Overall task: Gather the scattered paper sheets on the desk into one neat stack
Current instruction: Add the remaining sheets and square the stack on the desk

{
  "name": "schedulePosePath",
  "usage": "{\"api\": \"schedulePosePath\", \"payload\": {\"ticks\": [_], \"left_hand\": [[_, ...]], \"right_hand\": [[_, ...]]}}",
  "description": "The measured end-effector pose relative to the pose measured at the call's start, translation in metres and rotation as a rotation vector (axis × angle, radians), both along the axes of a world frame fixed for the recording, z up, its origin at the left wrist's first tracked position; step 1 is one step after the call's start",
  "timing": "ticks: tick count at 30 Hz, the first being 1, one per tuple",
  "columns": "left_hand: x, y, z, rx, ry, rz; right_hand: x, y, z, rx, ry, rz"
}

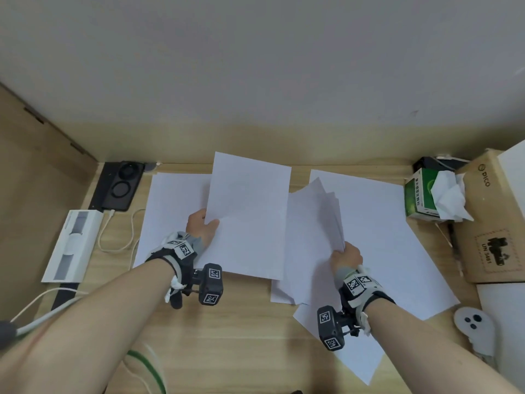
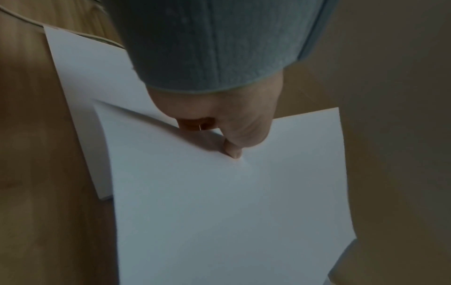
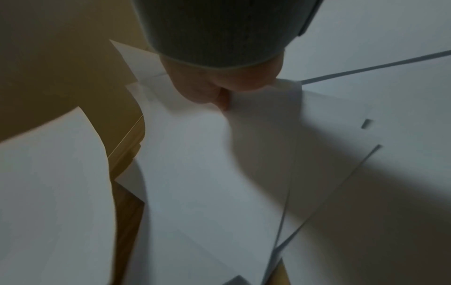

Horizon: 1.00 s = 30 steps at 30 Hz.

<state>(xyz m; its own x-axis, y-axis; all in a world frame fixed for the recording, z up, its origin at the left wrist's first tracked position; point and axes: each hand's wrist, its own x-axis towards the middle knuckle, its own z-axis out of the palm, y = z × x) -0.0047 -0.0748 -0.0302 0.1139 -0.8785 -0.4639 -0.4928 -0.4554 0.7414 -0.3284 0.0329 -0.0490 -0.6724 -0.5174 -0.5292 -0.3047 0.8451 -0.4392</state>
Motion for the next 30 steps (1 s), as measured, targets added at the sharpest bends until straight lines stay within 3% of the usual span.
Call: {"api": "schedulePosePath", "payload": {"ticks": [5,13,17,22,25,28,30], "left_hand": [[-0.015,0.002,-0.004,0.094,-0.031,-0.020],[-0.048,0.022,-0.022,0.240,-0.071,-0.269],[-0.062,0.025,-0.028,0.226,-0.072,-0.330],[-0.070,0.026,-0.008,0.298,0.014,-0.176],[-0.063,0.009,0.003,0.378,0.221,-0.055],[-0.058,-0.013,-0.002,0.367,0.375,0.046],[-0.064,-0.025,0.020,0.294,0.467,0.087]], "right_hand": [[0.010,-0.003,0.001,-0.063,-0.184,-0.094],[0.036,-0.009,0.007,-0.076,-0.618,-0.156],[0.044,-0.007,-0.001,-0.095,-0.525,-0.050],[0.040,-0.015,0.011,-0.129,-0.445,0.029],[0.033,-0.026,0.029,-0.211,-0.512,0.043],[0.026,-0.040,0.048,-0.284,-0.554,0.077],[0.023,-0.054,0.066,-0.342,-0.553,0.077]]}}
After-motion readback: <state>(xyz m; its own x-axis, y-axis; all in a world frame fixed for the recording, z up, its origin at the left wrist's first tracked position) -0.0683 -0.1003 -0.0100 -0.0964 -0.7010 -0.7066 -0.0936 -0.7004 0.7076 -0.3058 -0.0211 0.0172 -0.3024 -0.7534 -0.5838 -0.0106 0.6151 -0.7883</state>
